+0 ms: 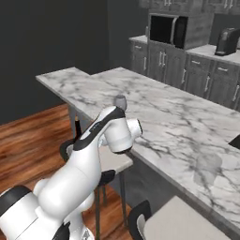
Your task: There is a wine glass and glass cup on the dining counter. Place the wine bottle next to the wine glass and the juice bottle next to the glass cup.
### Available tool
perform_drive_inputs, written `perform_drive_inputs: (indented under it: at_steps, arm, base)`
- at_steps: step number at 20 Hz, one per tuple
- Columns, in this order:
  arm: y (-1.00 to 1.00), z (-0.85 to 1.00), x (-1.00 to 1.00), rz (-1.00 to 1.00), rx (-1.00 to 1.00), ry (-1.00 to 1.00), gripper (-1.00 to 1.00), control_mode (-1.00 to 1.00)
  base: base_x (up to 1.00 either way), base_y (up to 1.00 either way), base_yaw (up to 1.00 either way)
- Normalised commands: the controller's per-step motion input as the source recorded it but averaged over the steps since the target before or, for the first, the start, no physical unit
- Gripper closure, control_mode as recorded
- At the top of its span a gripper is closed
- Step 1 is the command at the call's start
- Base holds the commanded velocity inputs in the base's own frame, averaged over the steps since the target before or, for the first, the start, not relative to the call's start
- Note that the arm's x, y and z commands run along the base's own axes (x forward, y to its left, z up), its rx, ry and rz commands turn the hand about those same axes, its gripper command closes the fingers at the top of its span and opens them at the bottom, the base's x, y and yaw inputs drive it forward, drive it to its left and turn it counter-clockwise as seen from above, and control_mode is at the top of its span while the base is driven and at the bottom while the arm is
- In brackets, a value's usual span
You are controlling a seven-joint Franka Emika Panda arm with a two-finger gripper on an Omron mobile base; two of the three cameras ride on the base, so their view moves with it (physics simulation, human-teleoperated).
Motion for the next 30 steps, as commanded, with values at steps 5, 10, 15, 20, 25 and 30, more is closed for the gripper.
perform_drive_inputs:
  at_steps: [5, 10, 15, 20, 25, 30]
  arm:
    - [0.00, 0.00, 0.00, 0.00, 0.00, 0.00, 1.00, 1.00]
    - [0.00, 0.00, 0.00, 0.00, 0.00, 0.00, 1.00, 1.00]
    - [0.00, 0.00, 0.00, 0.00, 0.00, 0.00, 1.00, 1.00]
    - [0.00, 0.00, 0.00, 0.00, 0.00, 0.00, 1.00, 1.00]
    - [0.00, 0.00, 0.00, 0.00, 0.00, 0.00, 1.00, 1.00]
    - [0.00, 0.00, 0.00, 0.00, 0.00, 0.00, 1.00, 1.00]
  base:
    - [0.38, 0.00, -0.55]
    - [0.57, 0.00, -0.34]
    - [0.62, 0.03, -0.19]
    - [0.66, 0.00, -0.03]
    - [0.61, 0.00, -0.02]
    - [0.31, 0.00, -0.13]
